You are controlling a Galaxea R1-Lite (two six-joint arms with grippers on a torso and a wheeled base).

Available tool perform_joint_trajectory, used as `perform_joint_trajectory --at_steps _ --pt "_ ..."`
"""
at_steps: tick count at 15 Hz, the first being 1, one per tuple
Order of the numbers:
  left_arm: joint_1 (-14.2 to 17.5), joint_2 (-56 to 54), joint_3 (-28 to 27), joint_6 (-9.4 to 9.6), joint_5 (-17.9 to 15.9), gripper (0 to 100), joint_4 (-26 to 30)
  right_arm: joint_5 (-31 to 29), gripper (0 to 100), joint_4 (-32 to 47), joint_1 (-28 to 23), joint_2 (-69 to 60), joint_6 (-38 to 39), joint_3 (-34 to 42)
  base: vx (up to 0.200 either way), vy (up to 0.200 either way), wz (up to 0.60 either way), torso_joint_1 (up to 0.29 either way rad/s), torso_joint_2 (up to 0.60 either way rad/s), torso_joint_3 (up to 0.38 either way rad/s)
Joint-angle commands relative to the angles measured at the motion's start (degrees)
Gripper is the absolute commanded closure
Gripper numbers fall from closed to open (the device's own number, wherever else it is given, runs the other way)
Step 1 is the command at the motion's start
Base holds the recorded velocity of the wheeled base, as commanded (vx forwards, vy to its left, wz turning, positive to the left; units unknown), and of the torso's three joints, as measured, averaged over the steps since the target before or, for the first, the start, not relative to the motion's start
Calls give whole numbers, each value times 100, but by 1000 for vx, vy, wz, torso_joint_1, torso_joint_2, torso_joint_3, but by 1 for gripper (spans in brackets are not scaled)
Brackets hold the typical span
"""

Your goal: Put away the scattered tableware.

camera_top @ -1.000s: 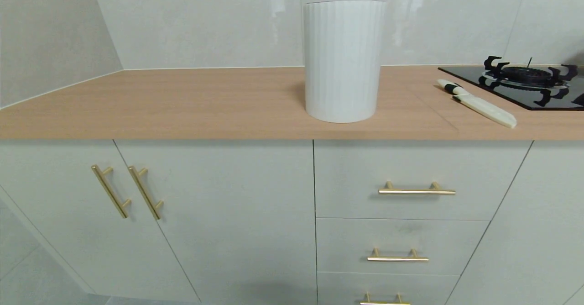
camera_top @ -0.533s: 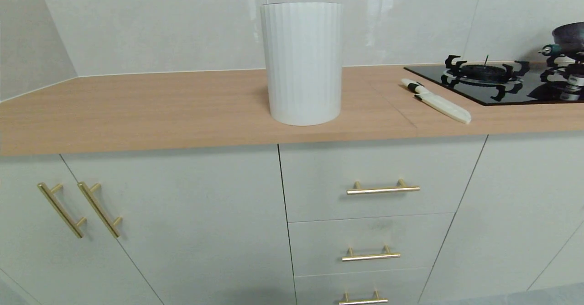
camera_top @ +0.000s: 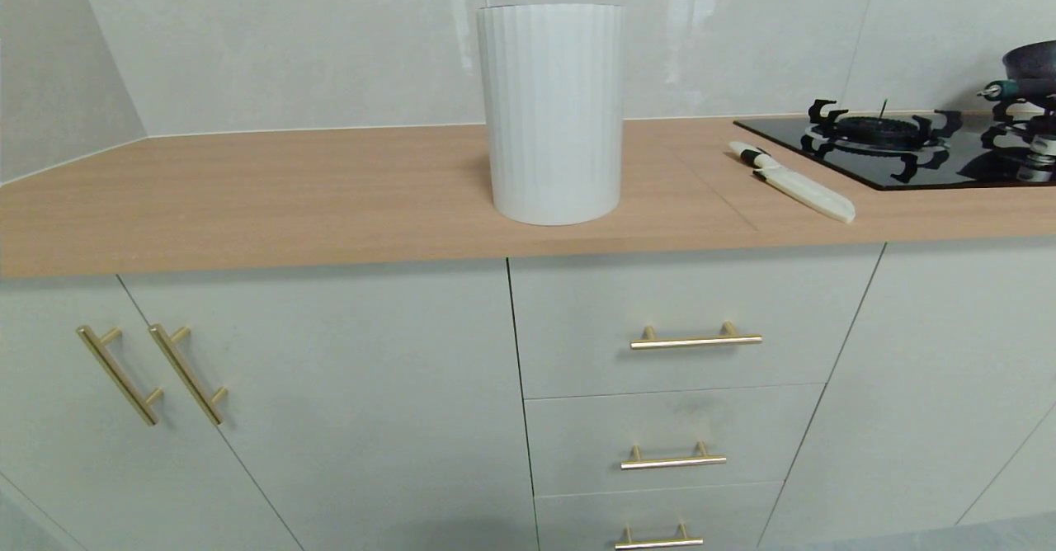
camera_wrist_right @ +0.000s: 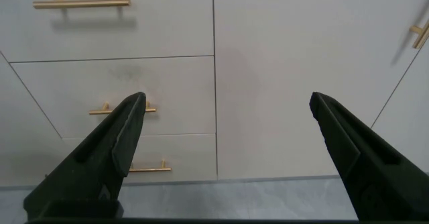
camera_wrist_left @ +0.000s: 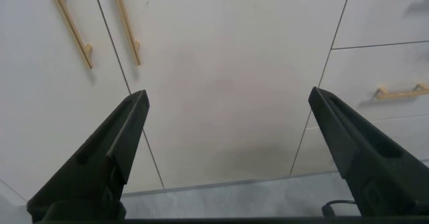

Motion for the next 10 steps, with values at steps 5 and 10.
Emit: perform_joint_trajectory --at_steps 5,10 --pt "2 2 1 -1 1 0 -5 4 0 0 1 7 -1 1 0 0 0 0 0 0" --pt "2 2 1 -1 1 0 -5 4 0 0 1 7 -18 1 0 0 0 20 -122 -165"
